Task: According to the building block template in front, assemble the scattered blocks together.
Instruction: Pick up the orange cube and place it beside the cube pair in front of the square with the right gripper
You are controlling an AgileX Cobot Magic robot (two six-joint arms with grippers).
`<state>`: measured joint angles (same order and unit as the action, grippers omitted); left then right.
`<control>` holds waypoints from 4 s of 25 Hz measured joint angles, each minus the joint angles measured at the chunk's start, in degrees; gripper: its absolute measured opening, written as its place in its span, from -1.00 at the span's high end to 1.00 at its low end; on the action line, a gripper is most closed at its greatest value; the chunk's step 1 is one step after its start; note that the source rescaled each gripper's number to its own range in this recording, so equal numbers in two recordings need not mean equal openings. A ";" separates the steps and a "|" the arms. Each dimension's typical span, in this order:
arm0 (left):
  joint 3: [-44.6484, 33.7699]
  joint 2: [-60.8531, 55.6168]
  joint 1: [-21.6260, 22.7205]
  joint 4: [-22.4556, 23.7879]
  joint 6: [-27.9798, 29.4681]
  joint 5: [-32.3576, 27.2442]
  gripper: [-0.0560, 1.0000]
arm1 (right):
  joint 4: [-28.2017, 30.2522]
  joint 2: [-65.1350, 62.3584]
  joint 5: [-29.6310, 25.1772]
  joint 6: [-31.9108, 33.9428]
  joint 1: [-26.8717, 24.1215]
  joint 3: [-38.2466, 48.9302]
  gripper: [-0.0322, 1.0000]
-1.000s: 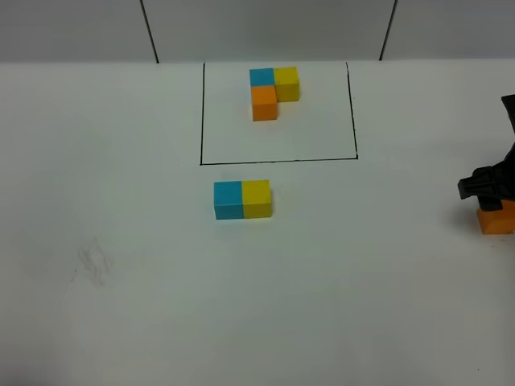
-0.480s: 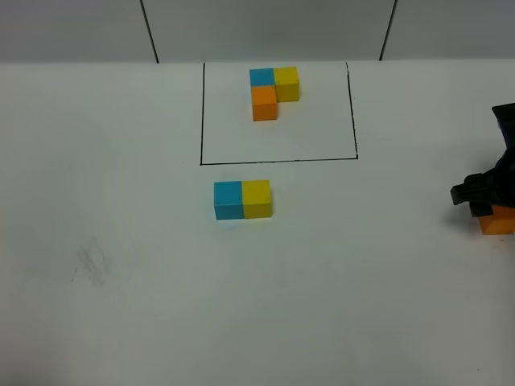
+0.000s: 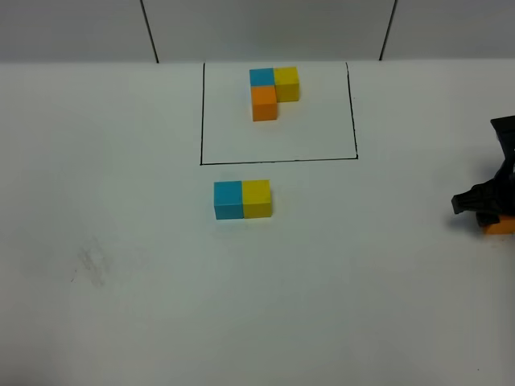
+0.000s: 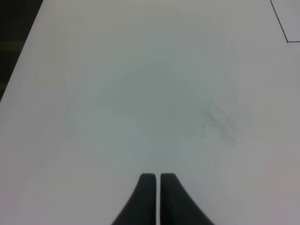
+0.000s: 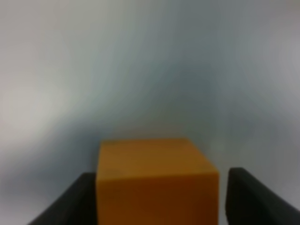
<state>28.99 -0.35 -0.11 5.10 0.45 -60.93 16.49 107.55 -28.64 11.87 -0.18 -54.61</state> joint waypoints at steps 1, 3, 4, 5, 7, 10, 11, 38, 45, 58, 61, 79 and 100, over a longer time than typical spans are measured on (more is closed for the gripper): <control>0.00 0.00 0.00 0.00 0.00 0.00 0.89 | 0.00 0.51 -0.14 0.00 -0.01 0.00 -0.34; 0.00 0.00 0.00 0.00 0.00 0.00 0.89 | 0.04 1.06 -0.19 -0.18 -0.14 0.00 -0.18; 0.00 0.00 0.00 0.00 0.00 0.00 0.89 | 0.07 1.06 -0.13 -0.72 -0.14 0.00 -0.18; 0.00 0.00 0.00 0.00 0.00 0.00 0.89 | -0.01 1.13 -0.06 -1.36 -0.15 0.00 -0.18; 0.00 0.00 0.00 0.00 0.00 0.00 0.89 | -0.93 1.13 0.36 -2.86 -0.15 0.00 -0.18; 0.00 0.00 0.00 0.00 0.00 0.00 0.89 | -3.63 1.13 1.19 -5.71 -0.20 0.00 -0.18; 0.00 0.00 0.00 0.00 0.00 0.00 0.89 | -4.60 1.13 1.47 -6.41 -0.20 0.00 -0.18; 0.00 0.00 0.00 0.00 -0.06 0.00 0.89 | -16.49 -26.24 -8.87 -8.58 17.96 0.10 -0.18; 0.00 0.00 0.00 0.00 -0.06 0.00 0.89 | -17.94 -26.84 -9.79 -8.58 22.70 0.10 -0.18; 0.00 0.00 0.00 0.00 -0.06 0.00 0.89 | -24.46 -26.84 -11.37 -0.46 29.93 0.10 -0.18; 0.00 0.00 0.00 0.00 -0.06 0.00 0.89 | -21.12 -26.84 -9.65 5.10 34.78 0.10 -0.18; 0.00 0.00 0.00 0.00 -0.06 0.00 0.89 | -13.71 -21.46 -0.17 22.00 49.63 0.10 -0.18; 0.00 0.00 0.00 0.00 -0.06 0.00 0.89 | -12.61 -1.72 -8.46 22.61 50.05 -19.62 -0.18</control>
<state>28.99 -0.35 -0.11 5.10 0.39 -60.93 3.88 105.83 -37.09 34.48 49.87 -74.23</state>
